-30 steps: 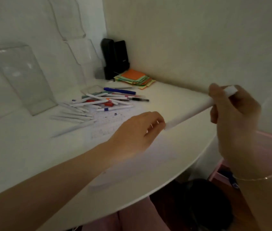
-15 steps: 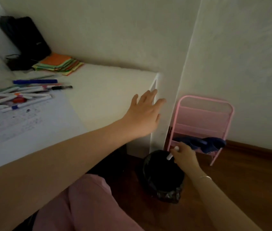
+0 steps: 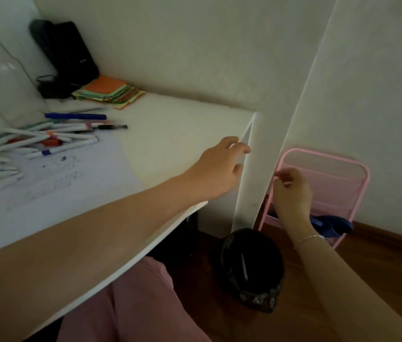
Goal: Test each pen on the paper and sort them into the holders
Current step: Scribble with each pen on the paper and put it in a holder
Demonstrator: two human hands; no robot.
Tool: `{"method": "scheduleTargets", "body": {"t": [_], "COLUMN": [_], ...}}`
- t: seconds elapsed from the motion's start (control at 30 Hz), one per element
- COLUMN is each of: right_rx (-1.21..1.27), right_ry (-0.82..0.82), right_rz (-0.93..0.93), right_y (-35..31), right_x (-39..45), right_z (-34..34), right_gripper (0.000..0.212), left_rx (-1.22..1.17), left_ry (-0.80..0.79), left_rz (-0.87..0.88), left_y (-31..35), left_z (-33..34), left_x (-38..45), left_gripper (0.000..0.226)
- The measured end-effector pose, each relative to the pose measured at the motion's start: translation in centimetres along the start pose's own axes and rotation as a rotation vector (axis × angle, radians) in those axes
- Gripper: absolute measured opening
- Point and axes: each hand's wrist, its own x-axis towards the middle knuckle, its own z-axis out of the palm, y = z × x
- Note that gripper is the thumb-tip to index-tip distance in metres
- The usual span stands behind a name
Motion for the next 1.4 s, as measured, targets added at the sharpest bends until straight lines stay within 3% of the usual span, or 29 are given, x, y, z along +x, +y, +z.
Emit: {"method": "scheduleTargets", "body": {"t": [0.1,0.23,0.33,0.47,0.6,0.77,0.97,1.03,1.17,1.3,1.4], "right_rx": [0.126,0.197,0.092,-0.151,-0.384,-0.469,-0.473,-0.416,-0.282,-0.385,-0.310], "right_ry": [-0.021,-0.226,-0.449,-0.715,-0.831,-0.891,-0.863,-0.899,-1.066,-1.106,-1.154], "right_rz": [-0.220,-0.483,-0.648,-0.772,-0.802,-0.821,-0.903,-0.887,-0.691,-0.789,-0.711], "right_y": [-7.8,-16.6,-21.1,-24.3,-26.3,-27.2,-27.3,-27.6,-28.4,-29.2,-30.0], "right_x": [-0.8,-3.5,-5.7,-8.4,-10.5,-12.5,-13.5,-13.7,-13.1,-12.3,-11.4], "right_z": [1.3,5.5,10.0,15.9,20.6,24.5,26.1,26.4,26.1,25.9,25.0], "right_gripper": [0.019,0.020,0.018,0.031,0.042,0.039,0.027,0.008,0.011,0.016,0.013], "left_rx": [-0.022,0.053,0.154,0.269,0.442,0.486,0.357,0.266,0.120,0.075,0.110], "left_ry": [0.104,0.242,0.294,0.308,0.297,0.331,0.338,0.374,0.442,0.494,0.554], "left_rz": [0.013,-0.062,-0.250,-0.429,-0.522,-0.530,-0.431,-0.417,-0.396,-0.336,-0.330], "left_y": [-1.7,-5.9,-10.3,-15.8,-19.9,-22.1,-23.0,-23.1,-23.5,-23.7,-23.9], "left_z": [-3.1,-8.1,-11.7,-15.0,-15.9,-15.3,-14.9,-14.8,-14.6,-14.4,-14.6], "left_x": [-1.1,-4.5,-8.4,-14.6,-19.1,-21.6,-22.2,-22.2,-22.3,-22.5,-22.6], "left_gripper": [0.036,0.037,0.038,0.034,0.039,0.026,0.029,0.025,0.015,0.018,0.013]}}
